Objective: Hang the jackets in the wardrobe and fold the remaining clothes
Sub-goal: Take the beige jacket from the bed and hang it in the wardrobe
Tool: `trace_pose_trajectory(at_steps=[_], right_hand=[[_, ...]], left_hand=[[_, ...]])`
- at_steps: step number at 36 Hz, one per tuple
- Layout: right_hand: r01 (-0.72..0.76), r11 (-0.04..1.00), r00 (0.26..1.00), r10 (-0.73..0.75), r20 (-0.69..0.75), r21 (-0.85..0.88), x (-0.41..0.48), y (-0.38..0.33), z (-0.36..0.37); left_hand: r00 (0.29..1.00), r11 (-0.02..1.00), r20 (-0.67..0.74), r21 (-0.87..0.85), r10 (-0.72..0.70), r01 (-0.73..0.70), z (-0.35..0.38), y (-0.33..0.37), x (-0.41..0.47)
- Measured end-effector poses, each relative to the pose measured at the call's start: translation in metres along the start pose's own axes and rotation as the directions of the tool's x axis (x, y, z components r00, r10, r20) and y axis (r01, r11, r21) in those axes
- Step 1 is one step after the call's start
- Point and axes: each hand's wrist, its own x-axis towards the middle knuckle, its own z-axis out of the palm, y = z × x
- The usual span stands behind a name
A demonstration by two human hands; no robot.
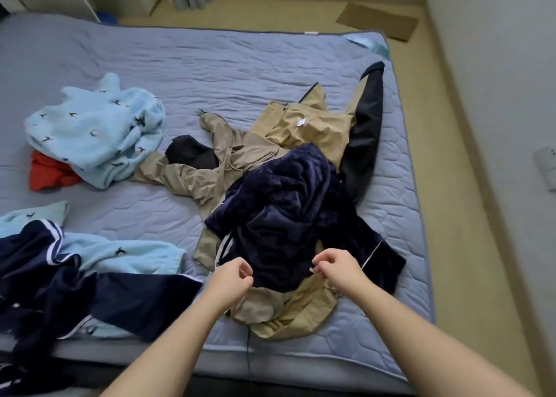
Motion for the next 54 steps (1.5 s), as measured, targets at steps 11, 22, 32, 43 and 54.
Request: trace_pose_trajectory(at_steps=[11, 22, 32, 43, 54], right_hand=[[0.095, 0.956, 0.995, -0.088, 0.035, -0.279, 0.090, 0.032, 0.028], [0.060, 0.945, 0.995, -0.083, -0.059, -0.322, 0.092, 0.038, -0.003], [0.320, 0.889, 0.907, -0.387, -0.167, -0.328, 0.074, -0.051, -0.013], [0.495, 0.865, 0.863, -0.478, -0.162, 0.085, 0.029, -0.151, -0.022], [0.348, 0.568, 0.858, -0.513, -0.009, 0.746, -0.059, -0.318, -0.019]], left_hand=[[0.901, 0.740, -0.154, 0.634, 0.405, -0.224, 0.043, 0.026, 0.161], [0.872, 0.876, -0.182, -0.085, 0.455, -0.475, 0.031, 0.028, 0.158], [0.966, 0.442, -0.084, -0.877, 0.243, -0.188, -0.084, 0.092, 0.069], [0.883, 0.880, -0.024, -0.074, 0.468, -0.468, -0.221, 0.090, -0.015], [0.816, 0.760, -0.296, -0.306, 0.497, -0.574, -0.280, 0.082, -0.052]])
